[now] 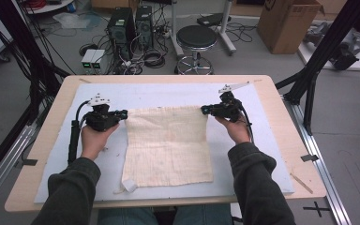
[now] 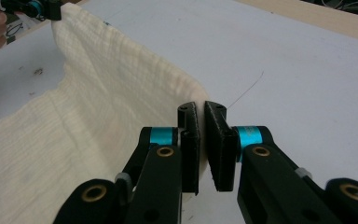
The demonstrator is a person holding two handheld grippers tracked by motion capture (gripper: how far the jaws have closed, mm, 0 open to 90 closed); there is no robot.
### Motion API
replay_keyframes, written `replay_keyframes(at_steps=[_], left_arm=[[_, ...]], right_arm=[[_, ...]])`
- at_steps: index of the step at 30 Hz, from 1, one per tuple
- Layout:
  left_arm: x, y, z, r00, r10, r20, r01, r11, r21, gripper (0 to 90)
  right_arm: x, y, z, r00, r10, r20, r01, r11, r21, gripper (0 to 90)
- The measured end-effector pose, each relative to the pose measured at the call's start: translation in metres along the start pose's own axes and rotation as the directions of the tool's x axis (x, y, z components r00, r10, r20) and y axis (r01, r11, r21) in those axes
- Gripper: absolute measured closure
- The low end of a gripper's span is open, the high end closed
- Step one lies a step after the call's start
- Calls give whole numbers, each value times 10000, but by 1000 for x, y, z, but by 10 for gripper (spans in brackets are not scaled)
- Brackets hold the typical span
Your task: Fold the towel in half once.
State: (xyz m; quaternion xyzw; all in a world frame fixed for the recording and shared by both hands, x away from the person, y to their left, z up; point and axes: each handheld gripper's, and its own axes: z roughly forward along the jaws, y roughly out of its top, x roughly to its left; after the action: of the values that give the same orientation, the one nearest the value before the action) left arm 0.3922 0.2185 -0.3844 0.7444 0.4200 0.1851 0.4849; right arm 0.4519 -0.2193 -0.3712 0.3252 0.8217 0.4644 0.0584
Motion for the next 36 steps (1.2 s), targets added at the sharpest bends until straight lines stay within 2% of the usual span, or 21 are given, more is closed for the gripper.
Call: replay_keyframes(at_steps=[10,15,19,32,36], left_arm=[[-9,-7,-12,9993,85,369,-79,9999,-144,873],[-12,-9,-19,9984,319,463,-314,9994,-117,873],[-16,-10,-26,9975,385,587,-368,9989,-294,873],[-27,-26,-43,9938,632,919,-595,9973,-425,872],[-32,-32,-48,9919,750,1029,-707,9965,-450,872]], right_arm=[[10,-7,-12,9991,-57,-427,50,9998,-171,843],[17,-10,-16,9981,-178,-594,163,9995,-261,843],[21,-17,-19,9975,-196,-674,178,9995,-272,843],[40,-19,-34,9925,-734,-980,702,9969,-361,843],[42,-27,-35,9926,-670,-1012,642,9975,-307,842]])
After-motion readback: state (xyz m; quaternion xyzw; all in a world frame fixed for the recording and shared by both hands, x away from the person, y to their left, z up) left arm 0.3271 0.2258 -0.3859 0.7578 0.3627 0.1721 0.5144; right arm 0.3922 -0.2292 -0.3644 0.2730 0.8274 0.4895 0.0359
